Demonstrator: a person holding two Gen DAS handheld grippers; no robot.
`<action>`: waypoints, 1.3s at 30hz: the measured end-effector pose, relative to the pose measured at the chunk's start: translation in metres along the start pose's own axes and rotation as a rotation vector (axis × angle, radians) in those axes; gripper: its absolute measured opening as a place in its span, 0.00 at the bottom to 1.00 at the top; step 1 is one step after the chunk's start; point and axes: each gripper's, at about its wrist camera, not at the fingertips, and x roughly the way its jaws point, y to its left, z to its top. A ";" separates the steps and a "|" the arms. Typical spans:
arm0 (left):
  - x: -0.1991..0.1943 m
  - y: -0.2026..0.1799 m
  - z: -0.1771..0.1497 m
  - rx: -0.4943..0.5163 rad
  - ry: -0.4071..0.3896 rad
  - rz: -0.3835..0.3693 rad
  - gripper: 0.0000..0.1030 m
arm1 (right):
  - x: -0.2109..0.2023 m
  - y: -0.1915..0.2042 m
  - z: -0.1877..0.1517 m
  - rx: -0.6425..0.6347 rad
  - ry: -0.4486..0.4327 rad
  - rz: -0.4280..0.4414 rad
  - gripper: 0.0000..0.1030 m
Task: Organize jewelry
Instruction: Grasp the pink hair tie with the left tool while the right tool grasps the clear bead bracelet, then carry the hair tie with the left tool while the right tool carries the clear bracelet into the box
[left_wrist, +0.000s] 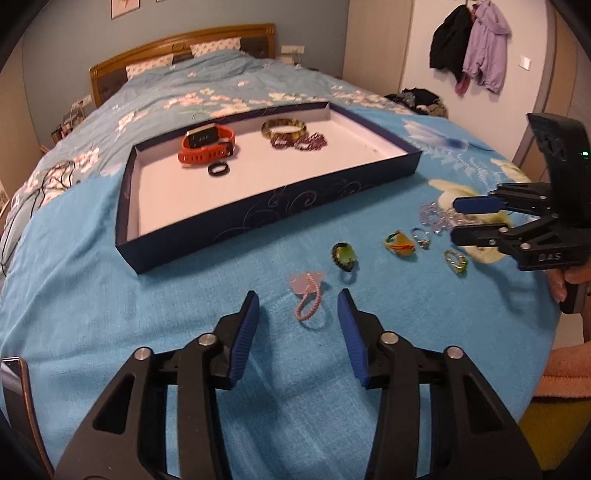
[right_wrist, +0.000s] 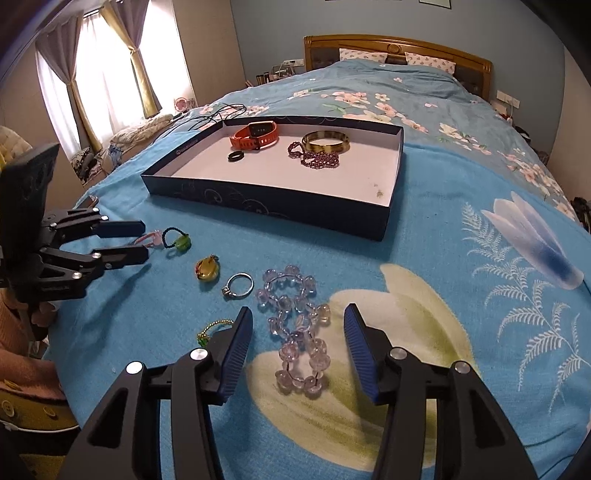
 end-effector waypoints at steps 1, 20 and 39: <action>0.002 0.001 0.001 -0.006 0.003 0.000 0.38 | 0.000 -0.001 0.000 0.005 0.001 -0.007 0.42; 0.000 0.008 0.000 -0.070 -0.008 -0.036 0.03 | -0.005 -0.006 0.009 0.038 -0.039 -0.006 0.11; -0.025 0.012 0.001 -0.125 -0.090 -0.067 0.03 | -0.035 -0.004 0.020 0.079 -0.143 0.058 0.08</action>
